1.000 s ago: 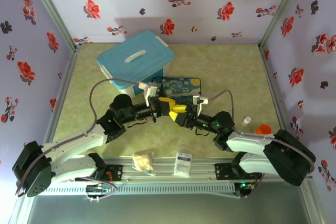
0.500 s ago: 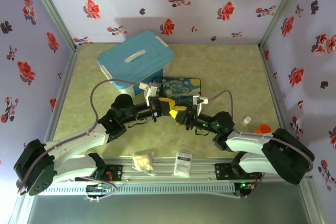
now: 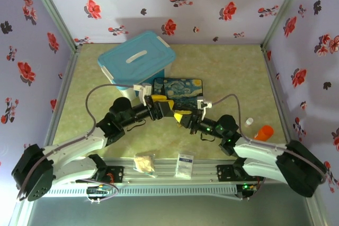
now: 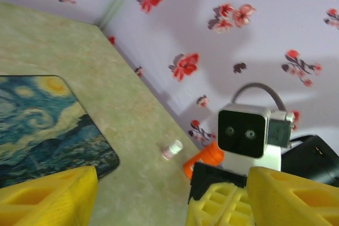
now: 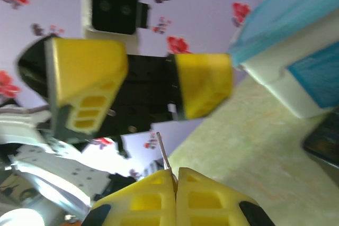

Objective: Unlock the padlock with the key

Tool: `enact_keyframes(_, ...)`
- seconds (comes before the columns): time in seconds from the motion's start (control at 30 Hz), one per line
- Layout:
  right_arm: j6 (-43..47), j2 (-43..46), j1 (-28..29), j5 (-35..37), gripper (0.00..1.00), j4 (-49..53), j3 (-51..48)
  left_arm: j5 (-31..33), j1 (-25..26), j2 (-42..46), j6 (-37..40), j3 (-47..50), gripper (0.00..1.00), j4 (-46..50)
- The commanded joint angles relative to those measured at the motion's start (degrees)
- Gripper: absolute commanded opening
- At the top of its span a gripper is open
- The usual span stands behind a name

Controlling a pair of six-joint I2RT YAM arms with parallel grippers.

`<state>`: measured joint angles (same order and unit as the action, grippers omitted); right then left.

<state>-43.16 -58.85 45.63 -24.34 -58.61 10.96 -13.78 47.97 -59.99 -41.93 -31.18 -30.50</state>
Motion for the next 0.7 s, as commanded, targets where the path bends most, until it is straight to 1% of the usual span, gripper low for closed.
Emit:
enact_keyframes(0.0,5.8,5.6,-0.8,9.9,0.00,26.9,2.1,9.1,-0.1,0.6,-1.4,-3.6,0.75,14.9)
enact_keyframes(0.03,6.3,7.4,-1.3,12.3,0.00,32.1,2.5,10.1,0.0,-0.2,-2.3,-3.9,0.75,17.4)
enact_keyframes(0.1,6.7,10.8,-2.3,16.4,0.00,42.4,2.8,10.5,0.8,-2.6,-3.7,-3.5,0.75,18.6)
enact_keyframes(0.17,6.9,14.0,-2.7,19.2,0.00,48.9,2.9,11.9,2.6,-5.3,-4.7,-3.5,0.76,19.3)
enact_keyframes(0.23,6.7,16.5,-2.7,22.3,0.00,54.1,2.9,13.9,4.9,-8.7,-5.7,-4.0,0.79,20.3)
enact_keyframes(0.3,6.4,18.2,-2.8,25.2,0.00,59.1,3.4,16.5,7.7,-12.2,-6.4,-4.4,0.80,20.3)
enact_keyframes(0.4,6.2,19.9,-2.7,27.3,0.00,62.1,3.3,20.5,11.5,-17.4,-5.7,-5.8,0.81,19.5)
enact_keyframes(0.47,5.9,20.6,-2.7,27.6,0.00,62.1,2.9,22.0,12.6,-21.1,-5.6,-6.7,0.81,19.1)
enact_keyframes(0.67,5.4,20.2,-2.7,26.8,0.00,61.2,2.3,24.2,13.0,-30.7,-4.7,-9.8,0.82,14.9)
